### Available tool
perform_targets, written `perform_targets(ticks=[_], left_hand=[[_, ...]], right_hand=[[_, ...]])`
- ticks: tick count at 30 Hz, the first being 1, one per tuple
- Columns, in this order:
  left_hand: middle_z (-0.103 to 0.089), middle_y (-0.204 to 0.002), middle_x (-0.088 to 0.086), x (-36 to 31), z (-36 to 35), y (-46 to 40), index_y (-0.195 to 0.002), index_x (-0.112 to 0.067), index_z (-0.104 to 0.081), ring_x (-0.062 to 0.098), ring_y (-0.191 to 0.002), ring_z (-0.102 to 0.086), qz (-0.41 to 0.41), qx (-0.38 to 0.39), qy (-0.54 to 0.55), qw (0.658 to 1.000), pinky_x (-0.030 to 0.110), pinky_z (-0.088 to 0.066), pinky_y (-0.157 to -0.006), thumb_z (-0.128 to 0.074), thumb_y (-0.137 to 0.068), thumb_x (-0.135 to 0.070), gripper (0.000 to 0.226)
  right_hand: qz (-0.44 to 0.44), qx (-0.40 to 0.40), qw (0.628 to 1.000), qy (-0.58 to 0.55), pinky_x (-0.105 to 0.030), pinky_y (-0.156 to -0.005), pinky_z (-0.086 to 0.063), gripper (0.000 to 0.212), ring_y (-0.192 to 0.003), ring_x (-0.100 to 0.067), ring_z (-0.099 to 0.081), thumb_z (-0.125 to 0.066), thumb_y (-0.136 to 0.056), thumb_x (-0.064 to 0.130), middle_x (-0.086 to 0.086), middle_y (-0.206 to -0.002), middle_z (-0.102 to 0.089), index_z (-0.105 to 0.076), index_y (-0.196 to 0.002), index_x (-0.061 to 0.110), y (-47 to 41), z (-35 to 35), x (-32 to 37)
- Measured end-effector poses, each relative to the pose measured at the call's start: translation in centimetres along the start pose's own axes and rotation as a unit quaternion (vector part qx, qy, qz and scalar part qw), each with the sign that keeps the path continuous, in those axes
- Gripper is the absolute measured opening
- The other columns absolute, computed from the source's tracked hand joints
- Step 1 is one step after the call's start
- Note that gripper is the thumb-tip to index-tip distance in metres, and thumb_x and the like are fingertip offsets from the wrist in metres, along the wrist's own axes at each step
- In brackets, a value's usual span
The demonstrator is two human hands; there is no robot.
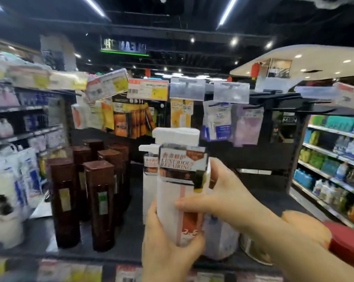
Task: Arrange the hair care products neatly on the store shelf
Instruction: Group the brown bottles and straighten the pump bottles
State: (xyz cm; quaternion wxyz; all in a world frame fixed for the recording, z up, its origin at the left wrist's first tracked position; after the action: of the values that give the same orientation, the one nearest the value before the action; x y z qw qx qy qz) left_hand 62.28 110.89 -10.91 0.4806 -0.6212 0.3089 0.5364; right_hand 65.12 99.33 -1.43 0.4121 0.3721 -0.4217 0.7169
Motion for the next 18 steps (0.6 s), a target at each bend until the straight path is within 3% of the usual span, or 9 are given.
perform_targets(ticks=[2, 5, 7, 9, 11, 15, 18], left_hand=[[-0.060, -0.096, -0.020, 1.8, 1.6, -1.5, -0.101, -0.056, -0.036, 0.000, -0.087, -0.061, 0.003, -0.001, 0.003, 1.000, 0.025, -0.050, -0.072, -0.076, -0.037, -0.038, 0.078], [-0.061, -0.103, -0.017, 4.2, 2.7, -3.0, -0.101, -0.060, -0.036, 0.005, -0.091, -0.063, -0.004, 0.017, -0.017, 1.000, 0.035, -0.054, -0.082, -0.075, -0.038, -0.040, 0.077], [-0.058, -0.103, -0.018, 5.6, 2.9, -3.5, -0.102, -0.060, -0.033, 0.004, -0.093, -0.061, 0.000, 0.032, -0.037, 0.999, 0.029, -0.052, -0.081, -0.076, -0.040, -0.040, 0.078], [-0.055, -0.106, -0.019, 6.6, 3.1, -3.9, -0.111, -0.056, -0.031, 0.002, -0.096, -0.058, 0.005, 0.045, -0.055, 0.997, 0.023, -0.048, -0.080, -0.076, -0.043, -0.040, 0.083], [-0.052, -0.111, -0.016, 7.2, 3.0, -4.3, -0.125, -0.044, -0.029, 0.007, -0.102, -0.056, 0.016, 0.052, -0.064, 0.996, 0.024, -0.046, -0.085, -0.078, -0.046, -0.037, 0.094], [-0.046, -0.100, -0.016, 7.0, 2.9, -4.7, -0.125, -0.032, -0.027, 0.009, -0.091, -0.052, 0.037, 0.047, -0.068, 0.996, 0.022, -0.040, -0.077, -0.082, -0.054, -0.029, 0.090], [-0.048, -0.099, -0.011, 7.2, 3.1, -5.1, -0.112, -0.033, -0.023, 0.009, -0.084, -0.052, 0.055, 0.061, -0.082, 0.993, 0.018, -0.040, -0.069, -0.080, -0.055, -0.023, 0.082]], right_hand=[[-0.012, 0.000, 1.000, 0.007, -0.018, -0.069, -0.057, 0.067, -0.091, -0.007, -0.067, -0.088, -0.055, 0.015, 0.005, -0.100, -0.068, -0.051, -0.109, 0.025, -1.7, -2.7, -1.5], [-0.035, 0.002, 0.999, 0.001, -0.023, -0.075, -0.057, 0.072, -0.095, -0.007, -0.065, -0.088, -0.054, 0.018, 0.007, -0.106, -0.065, -0.047, -0.112, 0.028, -3.3, -5.3, -3.7], [-0.052, 0.006, 0.998, -0.021, -0.024, -0.075, -0.057, 0.072, -0.093, -0.006, -0.066, -0.087, -0.056, 0.012, 0.006, -0.106, -0.066, -0.046, -0.113, 0.028, -3.7, -6.1, -5.0], [-0.069, 0.008, 0.996, -0.047, -0.026, -0.076, -0.058, 0.072, -0.093, -0.007, -0.068, -0.085, -0.057, 0.007, 0.003, -0.106, -0.068, -0.047, -0.115, 0.025, -4.0, -6.6, -6.4], [-0.096, 0.000, 0.993, -0.074, -0.028, -0.077, -0.058, 0.075, -0.094, -0.010, -0.068, -0.085, -0.057, 0.009, 0.002, -0.108, -0.068, -0.046, -0.120, 0.023, -4.3, -6.9, -7.4], [-0.106, -0.019, 0.990, -0.095, -0.015, -0.063, -0.054, 0.072, -0.093, -0.005, -0.065, -0.082, -0.064, 0.010, 0.009, -0.109, -0.063, -0.042, -0.121, 0.030, -3.9, -7.2, -7.8], [-0.112, -0.035, 0.991, -0.061, -0.009, -0.059, -0.050, 0.079, -0.097, 0.000, -0.058, -0.084, -0.062, 0.015, 0.017, -0.111, -0.057, -0.037, -0.124, 0.033, -2.8, -8.2, -8.8]])
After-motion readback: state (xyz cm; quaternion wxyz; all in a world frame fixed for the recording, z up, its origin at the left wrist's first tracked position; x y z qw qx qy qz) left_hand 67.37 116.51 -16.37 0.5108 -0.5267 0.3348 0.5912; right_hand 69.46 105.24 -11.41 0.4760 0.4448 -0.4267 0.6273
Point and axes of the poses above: each hand's wrist, its own y-axis away from the middle knuckle, its own z-axis out of the back of the hand, x = y × z, the point moved 3 cm from there along -y, towards the middle knuckle
